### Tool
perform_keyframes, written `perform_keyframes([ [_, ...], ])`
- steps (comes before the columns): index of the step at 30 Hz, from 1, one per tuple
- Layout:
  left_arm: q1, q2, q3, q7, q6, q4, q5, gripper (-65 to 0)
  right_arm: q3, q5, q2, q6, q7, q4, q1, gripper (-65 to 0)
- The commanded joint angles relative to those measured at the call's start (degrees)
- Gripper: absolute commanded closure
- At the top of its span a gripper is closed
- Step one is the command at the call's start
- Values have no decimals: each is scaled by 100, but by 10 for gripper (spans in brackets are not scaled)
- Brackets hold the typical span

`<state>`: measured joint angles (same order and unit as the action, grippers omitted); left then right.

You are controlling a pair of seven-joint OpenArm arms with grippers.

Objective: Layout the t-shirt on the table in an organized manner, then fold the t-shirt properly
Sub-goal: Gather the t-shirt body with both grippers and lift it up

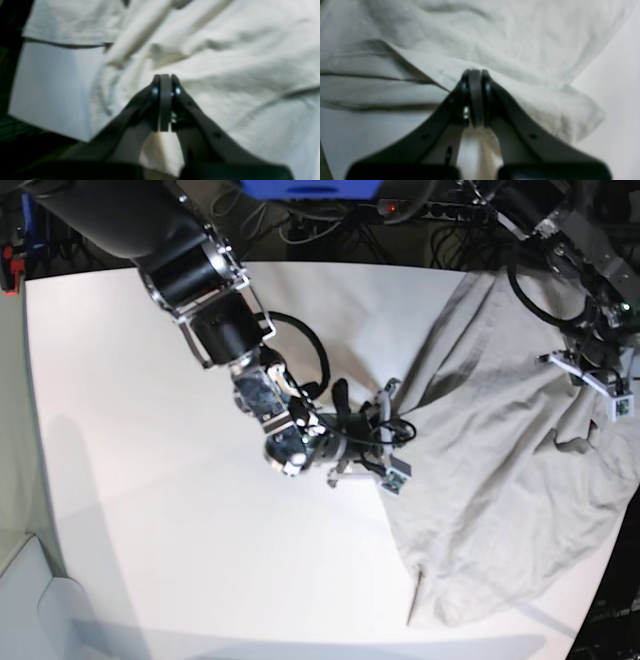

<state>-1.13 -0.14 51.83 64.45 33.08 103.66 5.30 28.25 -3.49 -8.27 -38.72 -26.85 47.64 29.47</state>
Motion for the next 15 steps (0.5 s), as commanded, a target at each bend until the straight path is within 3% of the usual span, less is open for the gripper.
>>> perform_keyframes([
  [1, -103, -25, 8, -40, -7, 153, 63, -2, -34, -131, -73, 17, 246, -3, 257, -9],
  [6, -586, 107, -10, -172, -16, -111, 72, -2, -34, -113, -73, 17, 325, -267, 406, -8],
  [9, -569, 89, -10, -656, -42, -603, 28, -2, -16, -104, -73, 17, 263, -241, 371, -8],
  [15, -94, -324, -1, -1034, -77, -1596, 28, -2, 1, -95, -73, -9, -97, -223, -16, -7],
])
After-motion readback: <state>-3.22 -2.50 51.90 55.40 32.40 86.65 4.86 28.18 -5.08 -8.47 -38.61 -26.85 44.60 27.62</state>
